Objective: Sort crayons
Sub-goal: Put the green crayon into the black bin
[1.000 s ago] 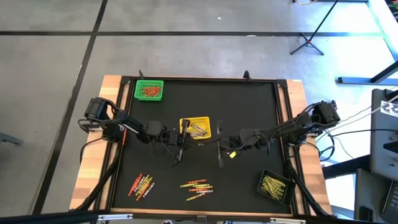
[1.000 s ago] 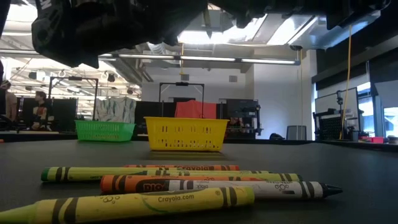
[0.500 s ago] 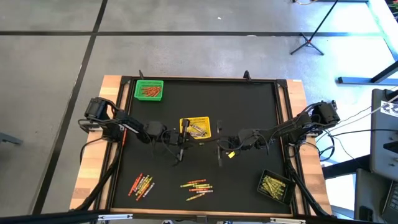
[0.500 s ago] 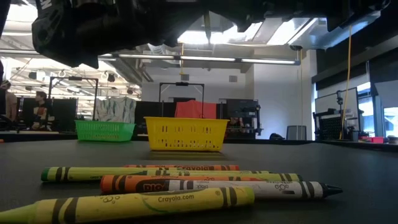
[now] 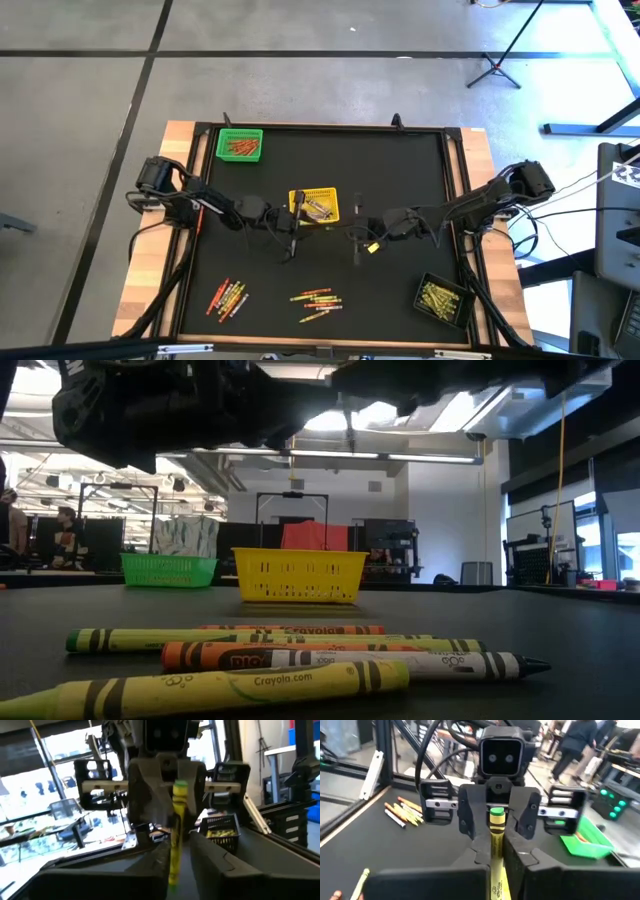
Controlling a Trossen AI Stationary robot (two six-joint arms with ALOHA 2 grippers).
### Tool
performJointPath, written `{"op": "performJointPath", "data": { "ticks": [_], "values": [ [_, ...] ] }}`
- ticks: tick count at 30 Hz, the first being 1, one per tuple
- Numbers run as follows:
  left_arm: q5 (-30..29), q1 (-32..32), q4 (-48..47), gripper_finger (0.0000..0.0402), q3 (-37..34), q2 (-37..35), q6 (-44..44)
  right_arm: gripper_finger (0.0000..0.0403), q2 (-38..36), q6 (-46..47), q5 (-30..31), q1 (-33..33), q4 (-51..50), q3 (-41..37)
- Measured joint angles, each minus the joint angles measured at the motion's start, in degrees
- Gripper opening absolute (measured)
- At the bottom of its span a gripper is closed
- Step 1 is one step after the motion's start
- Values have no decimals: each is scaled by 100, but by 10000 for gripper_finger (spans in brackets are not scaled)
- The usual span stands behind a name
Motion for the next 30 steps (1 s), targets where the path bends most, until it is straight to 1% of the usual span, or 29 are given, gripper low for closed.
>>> {"op": "performJointPath", "data": {
  "ticks": [3,5,9,11,14,18,23,27,30],
  "values": [
    [-106,0,-152,87,0,0,-6,13,-369,152,312,238,-779,0],
    [-116,0,-218,100,0,0,-7,17,-628,475,554,407,-1369,2],
    [-260,-2,-439,109,0,0,-7,34,-1194,1649,1073,837,-2823,2],
    [-259,-3,-506,109,0,0,-7,35,-1456,2366,1188,1079,-3542,2],
    [-251,-14,-584,110,-1,0,-7,30,-1821,3464,1108,1477,-4556,2],
    [-230,-17,-582,110,0,0,-9,22,-2198,5126,769,2105,-5567,2],
    [-216,-17,-638,110,-1,0,6,28,-2295,7094,465,2993,-6206,2],
    [-217,-17,-685,110,-2,0,7,31,-2170,8476,452,3672,-6554,2],
    [-216,-15,-695,110,-2,0,9,31,-1956,9272,482,4106,-6740,2]
  ]
}}
